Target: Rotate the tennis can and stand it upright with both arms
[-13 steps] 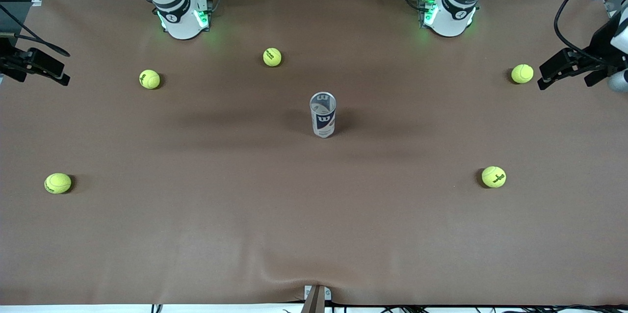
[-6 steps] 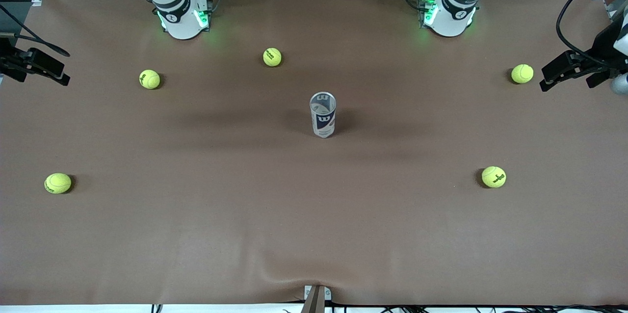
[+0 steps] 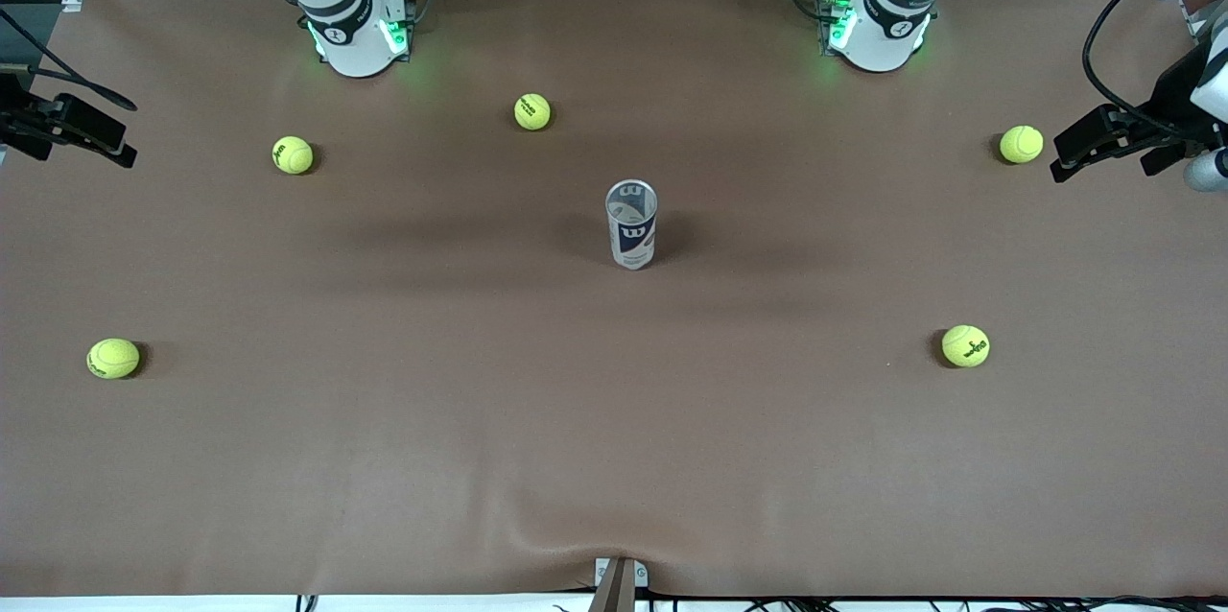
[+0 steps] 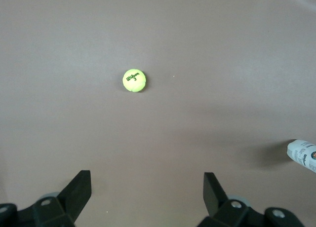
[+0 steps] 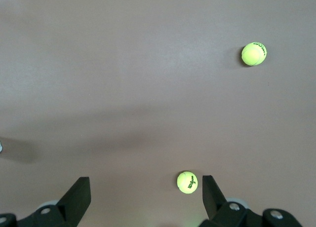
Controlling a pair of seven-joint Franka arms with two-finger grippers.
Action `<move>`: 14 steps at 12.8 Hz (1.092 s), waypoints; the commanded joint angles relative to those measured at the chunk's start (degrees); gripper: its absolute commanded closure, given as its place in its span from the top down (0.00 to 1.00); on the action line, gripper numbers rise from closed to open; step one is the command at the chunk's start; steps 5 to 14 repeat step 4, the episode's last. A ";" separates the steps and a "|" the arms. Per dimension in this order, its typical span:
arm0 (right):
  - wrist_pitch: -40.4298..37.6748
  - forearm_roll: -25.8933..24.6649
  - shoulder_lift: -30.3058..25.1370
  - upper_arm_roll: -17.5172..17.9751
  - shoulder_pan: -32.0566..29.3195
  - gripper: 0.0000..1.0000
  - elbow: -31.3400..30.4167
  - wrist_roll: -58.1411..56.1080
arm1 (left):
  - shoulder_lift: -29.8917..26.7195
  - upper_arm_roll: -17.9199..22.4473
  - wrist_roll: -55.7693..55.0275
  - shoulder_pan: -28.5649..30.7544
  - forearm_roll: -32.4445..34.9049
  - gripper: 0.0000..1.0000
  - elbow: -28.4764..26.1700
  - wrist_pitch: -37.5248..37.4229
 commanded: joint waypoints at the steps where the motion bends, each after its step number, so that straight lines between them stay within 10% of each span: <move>1: -0.15 -0.56 -0.39 0.25 -0.25 1.00 -0.16 0.70 | -0.11 0.02 1.20 -0.15 -0.66 1.00 0.32 0.01; 14: -0.15 -0.56 -0.39 0.25 -0.25 1.00 -0.16 0.70 | -0.11 -0.33 1.38 -0.07 -0.75 1.00 0.32 -0.08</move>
